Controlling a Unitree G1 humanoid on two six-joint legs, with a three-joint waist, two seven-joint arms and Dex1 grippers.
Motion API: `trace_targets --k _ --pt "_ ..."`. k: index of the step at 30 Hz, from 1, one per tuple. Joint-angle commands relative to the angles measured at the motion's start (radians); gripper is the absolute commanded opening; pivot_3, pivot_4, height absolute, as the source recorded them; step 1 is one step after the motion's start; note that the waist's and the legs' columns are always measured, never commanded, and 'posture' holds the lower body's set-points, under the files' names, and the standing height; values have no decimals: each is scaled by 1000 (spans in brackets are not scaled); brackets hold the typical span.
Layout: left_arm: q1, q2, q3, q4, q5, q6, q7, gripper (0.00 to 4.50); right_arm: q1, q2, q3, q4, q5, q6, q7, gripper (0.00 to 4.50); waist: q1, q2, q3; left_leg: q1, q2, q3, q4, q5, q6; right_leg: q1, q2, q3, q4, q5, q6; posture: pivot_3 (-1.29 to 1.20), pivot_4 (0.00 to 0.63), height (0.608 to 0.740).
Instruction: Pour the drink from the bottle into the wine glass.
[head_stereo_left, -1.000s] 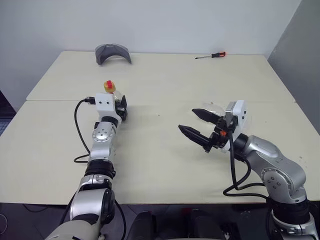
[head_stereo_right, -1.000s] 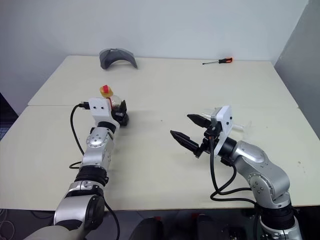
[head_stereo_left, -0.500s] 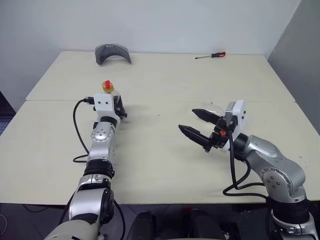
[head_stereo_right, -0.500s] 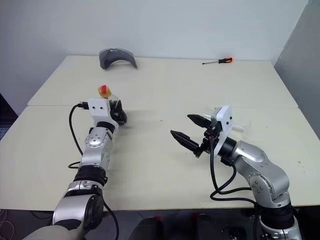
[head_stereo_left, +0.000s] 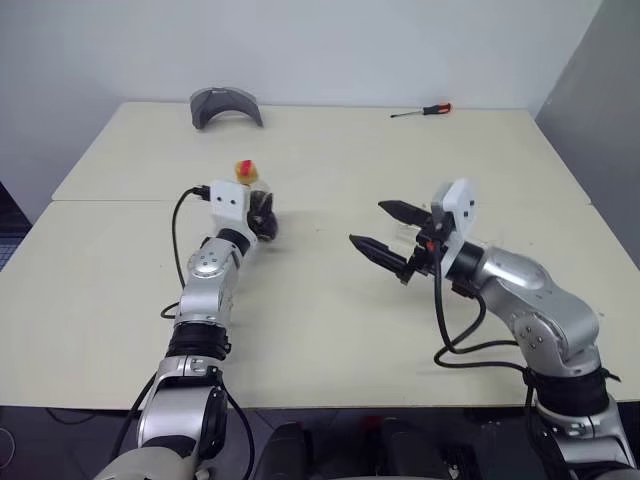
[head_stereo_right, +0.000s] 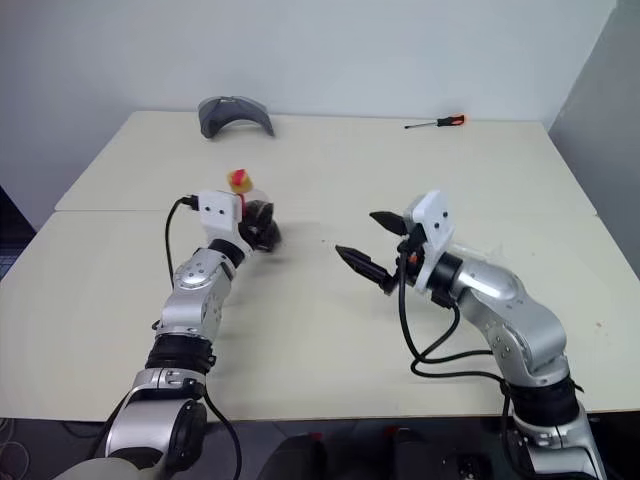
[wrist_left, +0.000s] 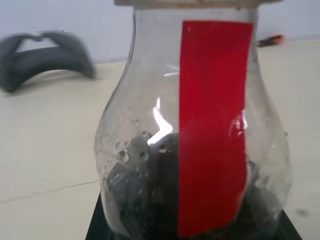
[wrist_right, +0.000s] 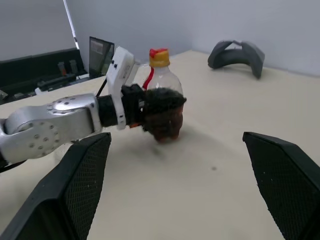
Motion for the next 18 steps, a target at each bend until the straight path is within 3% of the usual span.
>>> trace_targets --k 1,7,18 --pt "-3 59 -43 -174 -79 112 -178 1232 -138 48 8 105 -41 -51 0 4500 -7 0 0 0 0 0 0 0 0 0 0 0 0 0 0 0 150 740" --pt "-59 119 -75 -211 -108 188 -311 1232 -288 150 36 236 -77 -55 3 4500 -18 1 0 -1 0 0 0 0 0 -1 0 0 0 0 0 0 150 740" --pt "-36 107 -109 -260 -145 224 -449 1232 -340 232 32 294 -72 -26 17 4500 -21 1 1 -2 0 0 1 0 0 -2 -1 0 0 0 0 0 150 740"
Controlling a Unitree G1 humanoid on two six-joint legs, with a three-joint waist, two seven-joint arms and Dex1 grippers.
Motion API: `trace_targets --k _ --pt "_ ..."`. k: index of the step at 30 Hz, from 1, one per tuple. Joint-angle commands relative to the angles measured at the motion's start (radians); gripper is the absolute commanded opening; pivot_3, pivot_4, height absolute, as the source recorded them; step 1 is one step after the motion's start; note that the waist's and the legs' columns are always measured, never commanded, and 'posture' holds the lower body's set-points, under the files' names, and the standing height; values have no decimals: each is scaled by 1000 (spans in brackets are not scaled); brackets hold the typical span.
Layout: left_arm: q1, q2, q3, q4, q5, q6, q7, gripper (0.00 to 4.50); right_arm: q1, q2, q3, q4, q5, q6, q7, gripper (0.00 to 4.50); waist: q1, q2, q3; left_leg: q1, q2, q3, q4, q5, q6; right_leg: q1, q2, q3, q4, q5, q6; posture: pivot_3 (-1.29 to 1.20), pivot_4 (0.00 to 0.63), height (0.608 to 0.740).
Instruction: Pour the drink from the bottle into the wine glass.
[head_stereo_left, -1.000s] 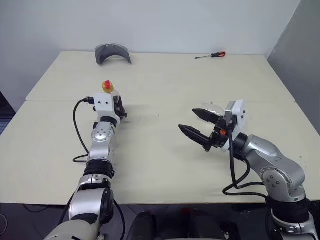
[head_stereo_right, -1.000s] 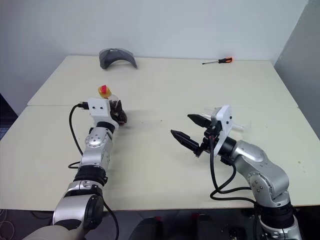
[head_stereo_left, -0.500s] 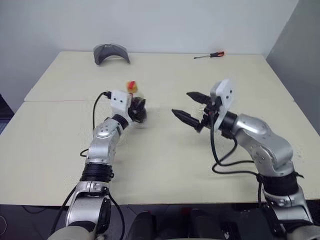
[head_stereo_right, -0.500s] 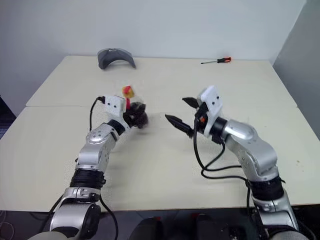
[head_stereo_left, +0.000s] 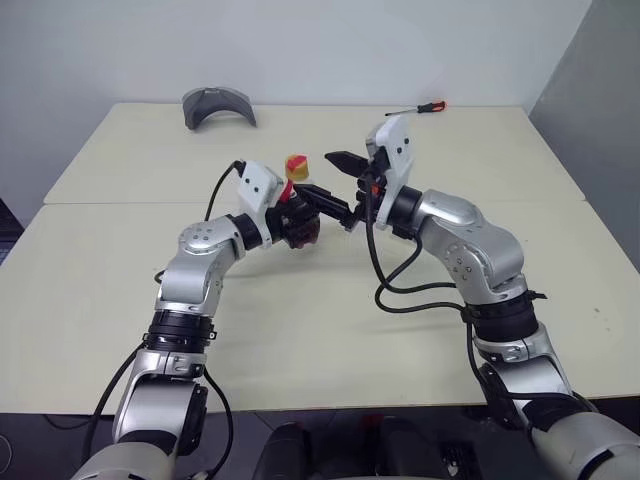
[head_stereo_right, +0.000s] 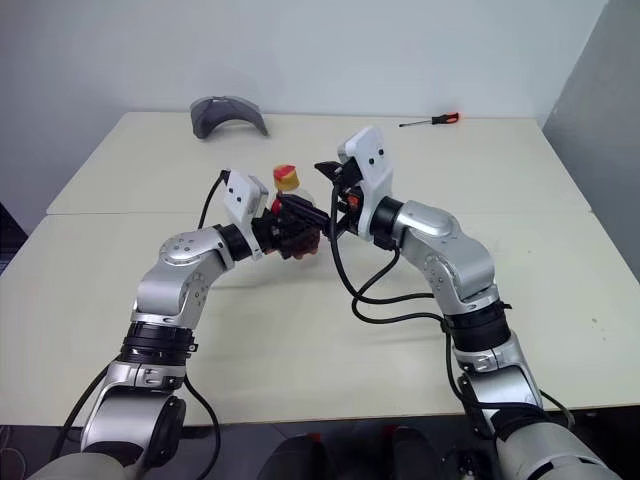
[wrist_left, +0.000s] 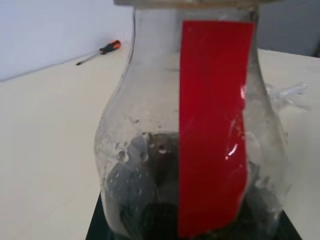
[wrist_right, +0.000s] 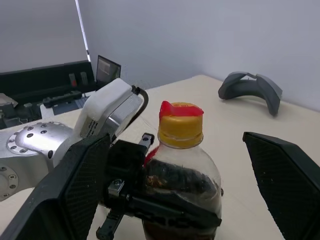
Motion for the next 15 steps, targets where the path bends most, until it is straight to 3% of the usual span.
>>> trace_targets --k 1,15 --pt "24 12 -11 -102 -51 24 -67 1232 -41 9 -24 -3 6 -8 12 4500 -1 0 0 0 0 0 0 0 0 0 0 0 0 0 0 0 150 740" --pt "33 -2 -5 -128 -62 32 -90 1152 -47 4 -11 3 -6 -13 53 4500 -1 0 0 0 0 0 0 0 0 0 0 0 0 0 0 0 150 740"
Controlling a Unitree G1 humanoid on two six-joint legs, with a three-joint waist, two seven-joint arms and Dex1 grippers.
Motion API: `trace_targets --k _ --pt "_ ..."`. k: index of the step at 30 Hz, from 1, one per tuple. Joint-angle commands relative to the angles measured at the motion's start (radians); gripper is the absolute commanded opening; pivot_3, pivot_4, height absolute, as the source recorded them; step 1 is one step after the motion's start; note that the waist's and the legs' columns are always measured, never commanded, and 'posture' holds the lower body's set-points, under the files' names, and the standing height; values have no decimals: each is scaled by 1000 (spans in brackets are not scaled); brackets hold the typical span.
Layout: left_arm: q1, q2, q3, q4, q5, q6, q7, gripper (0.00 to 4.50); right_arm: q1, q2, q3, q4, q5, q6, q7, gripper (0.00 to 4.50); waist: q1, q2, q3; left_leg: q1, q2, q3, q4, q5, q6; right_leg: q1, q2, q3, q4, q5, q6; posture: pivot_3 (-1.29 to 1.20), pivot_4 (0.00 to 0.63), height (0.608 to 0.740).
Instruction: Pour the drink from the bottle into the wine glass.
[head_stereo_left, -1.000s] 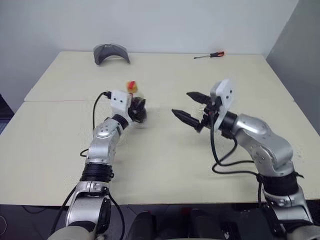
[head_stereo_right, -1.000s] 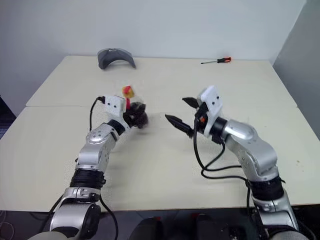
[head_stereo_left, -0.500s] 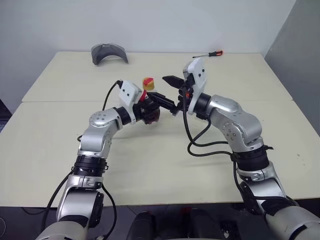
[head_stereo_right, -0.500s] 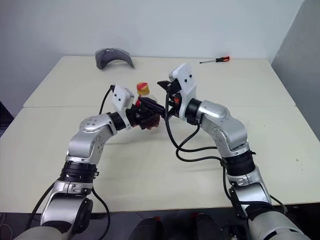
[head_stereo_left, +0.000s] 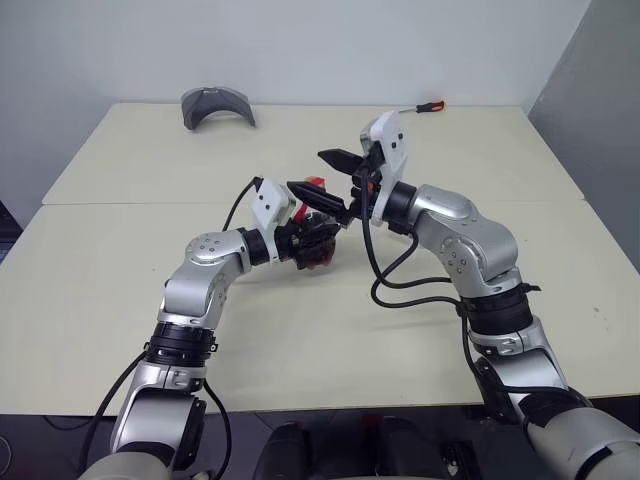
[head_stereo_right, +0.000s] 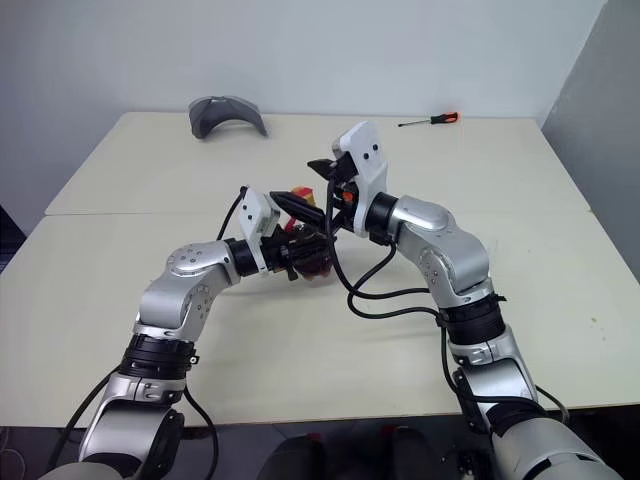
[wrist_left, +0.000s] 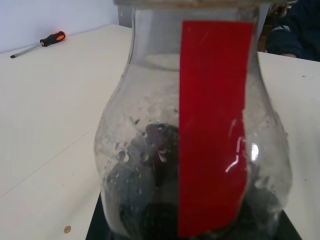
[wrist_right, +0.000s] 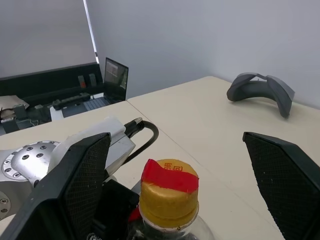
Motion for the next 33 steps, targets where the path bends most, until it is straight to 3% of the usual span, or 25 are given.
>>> trace_targets --k 1,11,15,22,28,33 --pt "-20 -1 18 -44 -24 -23 -3 1138 -26 -2 -5 -37 -3 -8 17 4500 0 0 0 0 0 0 0 0 0 0 0 0 0 0 0 0 150 740" --pt "-38 -6 20 -32 -26 -23 -3 1137 -28 -10 6 6 -45 -11 27 4500 0 0 0 0 0 0 0 0 0 0 0 0 0 0 0 0 150 740" --pt "-42 -9 18 -33 -24 -20 -3 1137 -31 -10 2 18 -52 -13 33 3633 0 0 0 0 0 0 0 0 0 0 0 0 0 0 0 0 150 740" --pt "-51 -12 17 -19 -21 -24 -6 1136 -43 2 -28 29 -26 7 41 1283 0 0 0 0 0 0 0 0 0 0 0 0 0 0 0 0 150 740" --pt "-47 -14 16 -31 -25 -18 -8 1133 -38 14 -54 -3 43 48 69 1290 0 0 0 0 0 0 0 0 0 0 0 0 0 0 0 0 150 740" --pt "-4 -5 1 -130 -53 29 -34 1133 -30 -43 -8 -28 72 10 254 1290 0 0 0 -1 0 0 0 0 0 0 0 0 0 0 0 0 150 740"
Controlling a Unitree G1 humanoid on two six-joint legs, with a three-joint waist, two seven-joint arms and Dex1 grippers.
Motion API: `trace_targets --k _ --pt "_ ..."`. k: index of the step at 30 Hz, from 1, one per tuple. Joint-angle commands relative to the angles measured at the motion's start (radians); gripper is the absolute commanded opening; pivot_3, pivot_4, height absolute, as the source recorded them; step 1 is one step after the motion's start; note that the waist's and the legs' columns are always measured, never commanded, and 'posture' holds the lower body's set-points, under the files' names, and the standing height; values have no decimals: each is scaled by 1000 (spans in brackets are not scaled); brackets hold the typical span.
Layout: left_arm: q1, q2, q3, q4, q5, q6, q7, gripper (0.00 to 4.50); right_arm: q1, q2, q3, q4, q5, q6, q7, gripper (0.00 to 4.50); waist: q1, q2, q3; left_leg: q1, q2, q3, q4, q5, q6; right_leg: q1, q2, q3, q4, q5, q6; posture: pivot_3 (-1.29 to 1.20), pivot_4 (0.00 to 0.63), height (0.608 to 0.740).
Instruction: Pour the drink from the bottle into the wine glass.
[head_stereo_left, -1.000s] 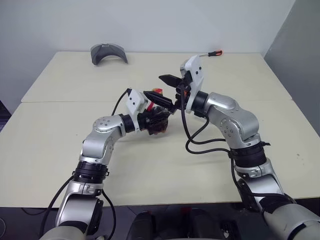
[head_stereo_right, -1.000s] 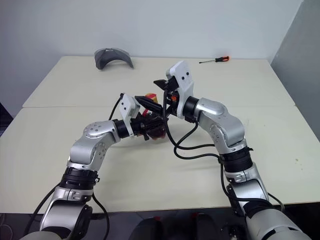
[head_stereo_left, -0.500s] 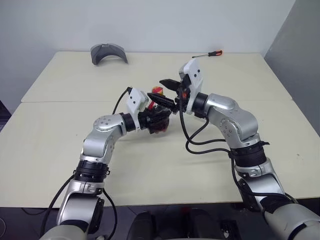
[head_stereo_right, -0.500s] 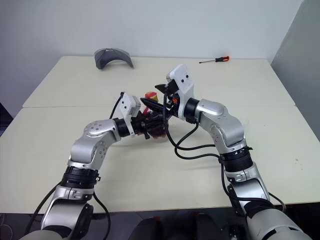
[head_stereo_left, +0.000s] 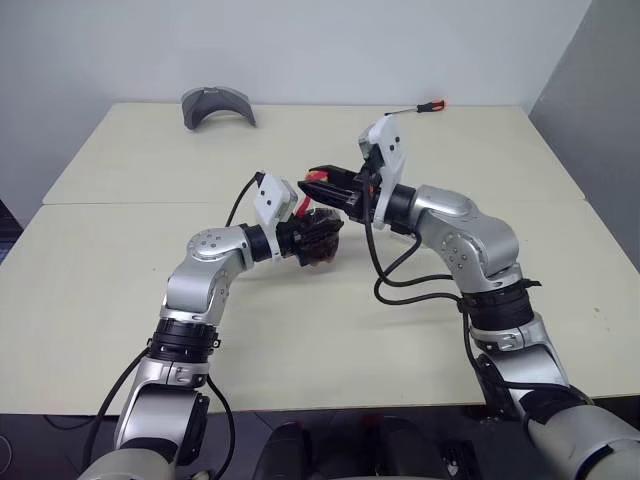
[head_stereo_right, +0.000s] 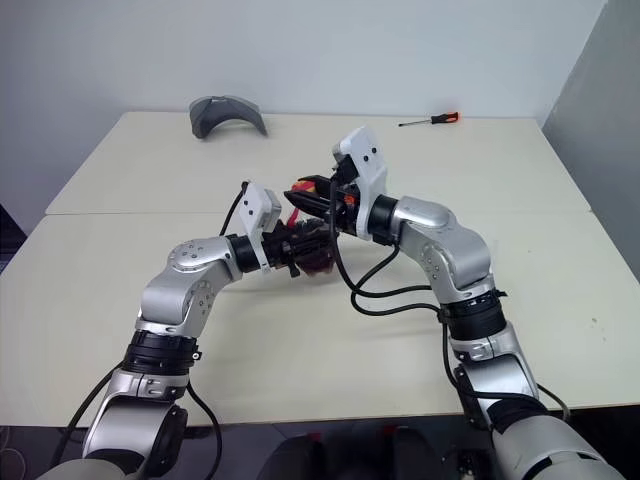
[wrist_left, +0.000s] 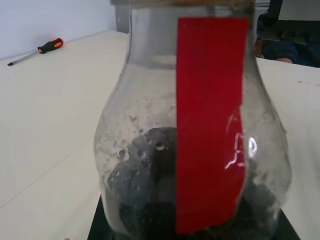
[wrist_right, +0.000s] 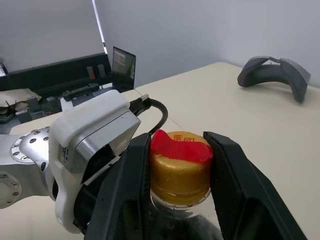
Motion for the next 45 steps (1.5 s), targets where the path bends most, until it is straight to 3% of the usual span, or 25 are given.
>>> trace_targets --k 1,11,15,17,26,27,32,39,45 --pt "29 11 -7 -159 -69 47 -30 1133 -19 -37 12 -44 77 -50 210 1290 0 0 0 0 0 0 0 0 0 0 0 0 0 0 0 0 150 740" --pt "97 89 20 -443 -225 259 -40 1096 -60 -94 72 30 84 -173 580 1290 0 1 1 1 0 0 0 -2 3 0 0 0 0 0 0 0 150 740" --pt "117 104 27 -502 -265 302 -24 1093 -78 -88 76 51 82 -168 615 1290 0 2 1 1 0 -1 0 -2 3 0 0 0 0 0 0 0 150 740" --pt "121 99 29 -509 -270 311 -7 1085 -92 -74 55 69 87 -146 592 1290 0 2 1 1 0 -1 0 -2 3 0 0 0 0 0 0 0 150 740" --pt "136 89 56 -474 -270 310 64 1042 -68 -100 -20 3 112 -28 465 4340 1 2 2 0 0 -1 0 -1 1 0 0 0 0 0 0 0 150 740" --pt "138 93 59 -466 -265 304 71 1042 -57 -111 -37 -20 121 -5 439 4493 2 2 2 0 0 -1 0 -1 1 0 0 0 0 0 0 0 150 740" --pt "153 105 71 -416 -238 262 91 1042 -2 -152 -94 -113 142 67 319 4500 3 2 2 0 0 -1 0 -1 1 0 0 0 0 0 0 0 150 740" --pt "112 100 49 -286 -143 149 120 1042 8 -110 -114 -176 84 63 85 4500 0 3 2 1 1 -1 -1 -1 1 0 0 0 0 0 0 0 150 740" --pt "71 91 38 -221 -119 105 106 1042 16 -85 -80 -202 80 68 34 4500 1 3 2 0 0 0 -1 -1 1 0 0 0 0 0 0 0 150 740"
